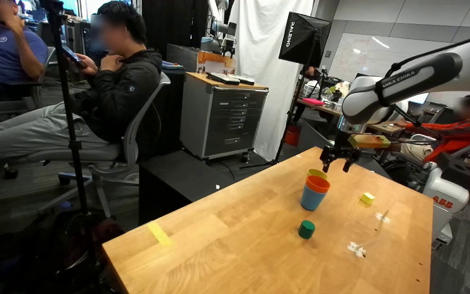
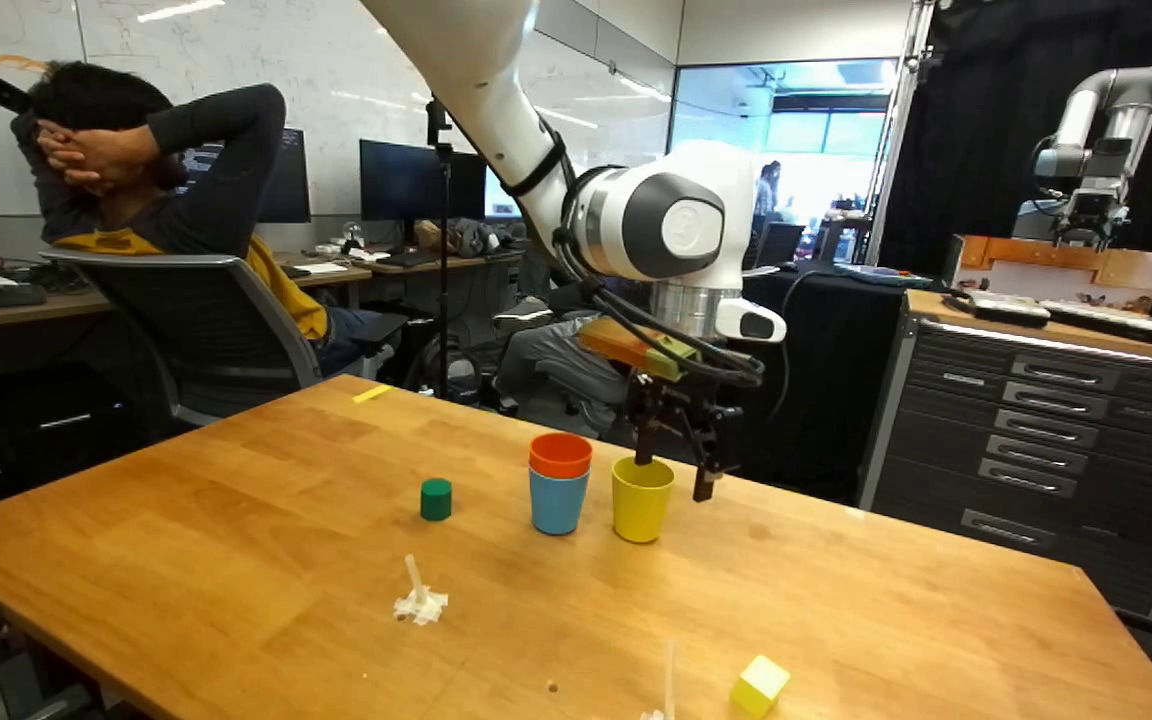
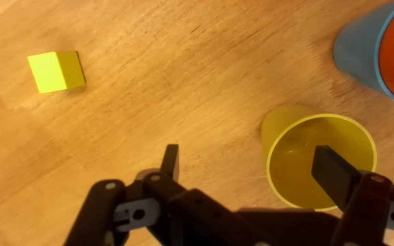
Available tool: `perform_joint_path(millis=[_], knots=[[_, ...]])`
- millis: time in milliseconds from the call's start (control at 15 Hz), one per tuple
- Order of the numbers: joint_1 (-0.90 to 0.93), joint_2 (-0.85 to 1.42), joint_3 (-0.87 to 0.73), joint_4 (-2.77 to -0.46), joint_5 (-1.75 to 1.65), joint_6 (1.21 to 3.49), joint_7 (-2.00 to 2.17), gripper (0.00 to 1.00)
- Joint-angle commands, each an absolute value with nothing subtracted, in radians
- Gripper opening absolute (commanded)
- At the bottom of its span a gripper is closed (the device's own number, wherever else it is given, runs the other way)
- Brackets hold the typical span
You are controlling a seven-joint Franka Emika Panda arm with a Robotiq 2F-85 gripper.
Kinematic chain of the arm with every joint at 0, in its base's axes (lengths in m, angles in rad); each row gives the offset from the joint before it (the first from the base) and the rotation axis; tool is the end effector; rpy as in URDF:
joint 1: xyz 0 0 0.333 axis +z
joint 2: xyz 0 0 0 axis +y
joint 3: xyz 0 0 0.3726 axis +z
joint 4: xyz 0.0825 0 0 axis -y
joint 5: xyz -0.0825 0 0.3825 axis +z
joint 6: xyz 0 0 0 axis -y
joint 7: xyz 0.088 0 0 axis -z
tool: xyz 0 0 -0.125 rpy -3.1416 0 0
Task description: Stack the cups on the table
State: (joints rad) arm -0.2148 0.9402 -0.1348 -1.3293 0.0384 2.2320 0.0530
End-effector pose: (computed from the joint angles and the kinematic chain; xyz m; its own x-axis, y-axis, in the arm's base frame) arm 0.7415 -0.2408 0.1791 0.9304 -0.3657 -0.0265 -0.3627 -0.9284 0.0807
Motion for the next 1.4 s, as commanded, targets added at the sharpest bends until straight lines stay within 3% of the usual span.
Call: perform_joint_path(millis=[0, 467, 533, 667, 1200, 1333], knots=[[-0.211, 1.023, -0.138, -1.211, 0.012, 2.171, 0.044, 1.00], [-0.187, 1.103, -0.117, -1.120, -0.007, 2.166, 0.017, 0.97], [-0.182, 1.113, -0.116, -1.106, -0.006, 2.162, 0.020, 0.76], [-0.178, 1.131, -0.110, -1.078, -0.001, 2.150, 0.020, 0.71], [-0.181, 1.137, -0.104, -1.048, 0.004, 2.099, 0.011, 0.07], [-0.175, 1.127, -0.113, -1.058, -0.002, 2.078, 0.022, 0.01]])
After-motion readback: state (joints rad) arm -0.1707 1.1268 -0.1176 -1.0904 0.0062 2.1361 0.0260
